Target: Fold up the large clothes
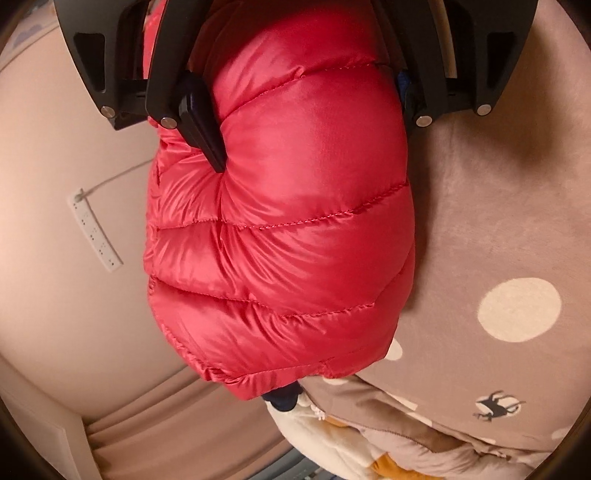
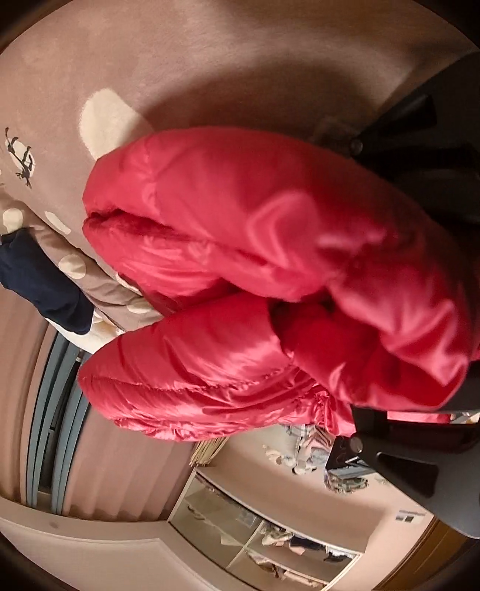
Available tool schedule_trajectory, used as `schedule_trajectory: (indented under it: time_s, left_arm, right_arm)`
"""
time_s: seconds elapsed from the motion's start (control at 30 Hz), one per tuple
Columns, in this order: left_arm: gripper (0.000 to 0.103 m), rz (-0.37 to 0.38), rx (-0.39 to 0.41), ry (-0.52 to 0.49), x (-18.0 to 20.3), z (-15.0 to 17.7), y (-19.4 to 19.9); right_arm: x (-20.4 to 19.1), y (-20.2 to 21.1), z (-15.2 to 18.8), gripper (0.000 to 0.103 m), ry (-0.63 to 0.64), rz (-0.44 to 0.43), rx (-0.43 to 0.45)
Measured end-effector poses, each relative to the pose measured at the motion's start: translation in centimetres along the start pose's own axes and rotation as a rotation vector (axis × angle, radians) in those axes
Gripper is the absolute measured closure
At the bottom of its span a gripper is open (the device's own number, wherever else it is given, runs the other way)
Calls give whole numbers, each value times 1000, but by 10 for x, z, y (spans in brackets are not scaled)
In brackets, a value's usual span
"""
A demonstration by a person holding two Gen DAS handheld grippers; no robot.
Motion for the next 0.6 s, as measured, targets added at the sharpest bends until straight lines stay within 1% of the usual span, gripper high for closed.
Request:
schedule_trajectory:
  time_s: [0.1, 0.13, 0.17, 0.23, 0.3, 0.43, 0.53, 0.6]
  left_arm:
    - [29, -30, 31, -22, 2, -2, 12]
    - [29, -57, 51, -33, 3, -1, 21]
    - [29, -75, 59, -40, 6, -8, 15]
    - [29, -124, 102, -73, 7, -7, 33]
    - [29, -159, 160, -93, 9, -8, 54]
    - [30, -205, 257, -93, 13, -10, 99]
    - [30, -226, 330, -107, 21, -15, 134]
    - [30, -225, 366, -108, 30, -21, 147]
  right_arm:
    - [-8, 3, 6, 66, 0, -38, 1]
    - [-10, 1, 6, 66, -2, -48, 0]
    - [-12, 0, 7, 66, -3, -54, -7]
    - [-24, -2, 10, 68, 26, -56, -23]
    - [-47, -5, 10, 68, 75, -93, -30]
    - [-94, -11, 9, 68, 158, -172, -43]
    - [-126, -18, 13, 68, 211, -222, -65]
    - [-144, -19, 17, 68, 234, -265, -76]
Point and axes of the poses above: each gripper's, at about its wrist camera, not at the fingertips, and y roughly against the way its jaws point, x to its right, z to its underside, the point moved 8 cm from there along -y, roughly the way its jaws point, and after that the axes turned 15 degrees about -z, right-handed, at the moved point
